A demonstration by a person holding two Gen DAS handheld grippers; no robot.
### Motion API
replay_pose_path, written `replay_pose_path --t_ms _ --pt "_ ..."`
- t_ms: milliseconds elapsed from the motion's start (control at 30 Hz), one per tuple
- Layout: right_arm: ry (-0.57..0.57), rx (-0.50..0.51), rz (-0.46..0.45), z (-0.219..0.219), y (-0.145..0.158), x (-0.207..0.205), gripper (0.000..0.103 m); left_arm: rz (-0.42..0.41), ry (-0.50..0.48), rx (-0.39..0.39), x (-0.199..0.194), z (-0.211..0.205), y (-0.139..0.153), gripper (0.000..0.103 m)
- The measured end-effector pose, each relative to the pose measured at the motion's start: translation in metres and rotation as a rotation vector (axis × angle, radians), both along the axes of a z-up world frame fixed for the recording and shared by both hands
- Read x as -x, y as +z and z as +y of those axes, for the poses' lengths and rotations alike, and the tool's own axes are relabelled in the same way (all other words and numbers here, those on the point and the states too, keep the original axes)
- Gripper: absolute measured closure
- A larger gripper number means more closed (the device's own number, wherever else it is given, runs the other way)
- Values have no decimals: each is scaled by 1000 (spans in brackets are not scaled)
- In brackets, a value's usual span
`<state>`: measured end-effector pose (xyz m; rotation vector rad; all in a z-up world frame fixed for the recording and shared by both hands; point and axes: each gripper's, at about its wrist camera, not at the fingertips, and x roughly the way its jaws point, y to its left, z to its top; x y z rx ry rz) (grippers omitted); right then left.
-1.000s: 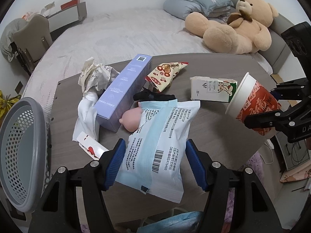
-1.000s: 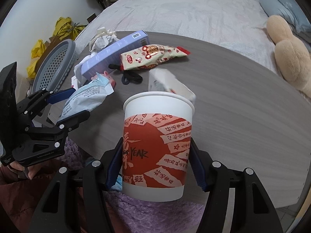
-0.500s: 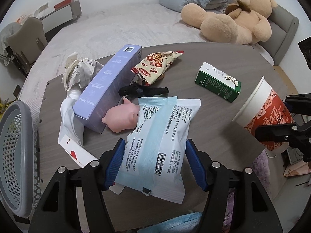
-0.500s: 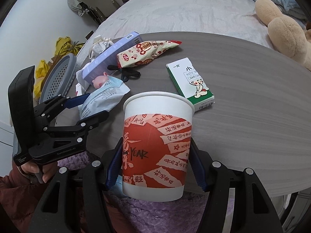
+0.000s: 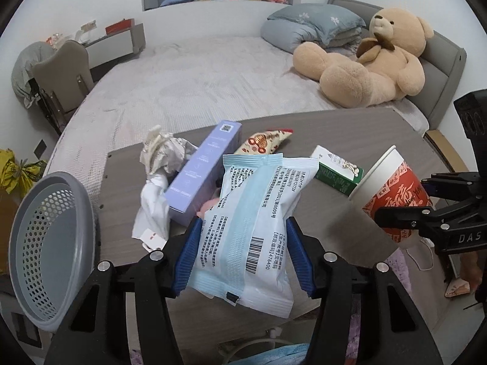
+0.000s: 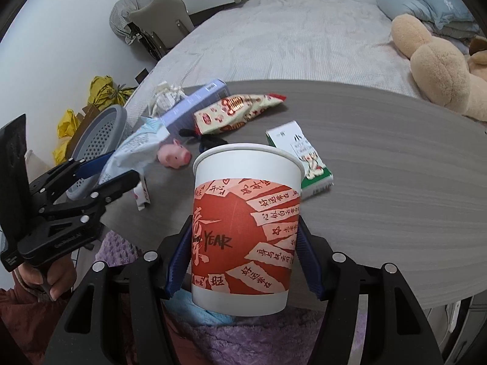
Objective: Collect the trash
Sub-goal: 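Lift the packet with the left gripper while the right gripper lifts the cup, then carry cup and packet over the grey basket and open both grippers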
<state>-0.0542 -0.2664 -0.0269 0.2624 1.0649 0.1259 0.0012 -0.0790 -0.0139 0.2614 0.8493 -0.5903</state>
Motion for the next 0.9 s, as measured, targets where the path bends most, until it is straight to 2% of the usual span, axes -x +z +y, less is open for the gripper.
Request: replay_pose_path --t_ms 267,433,600,767,900 --pt "55 22 -119 47 26 -32 42 -113 166 14 -15 58 35 49" --pt "93 -7 -196 90 35 -60 42 -168 334 -37 -29 114 36 49" --pt "135 -60 -240 141 36 -89 42 -149 486 -59 -46 173 25 49" --pt "209 -40 -256 200 32 -119 42 -139 616 -92 -60 225 12 49" --pt "257 -26 -264 243 25 -137 42 -107 688 -84 -71 256 2 49"
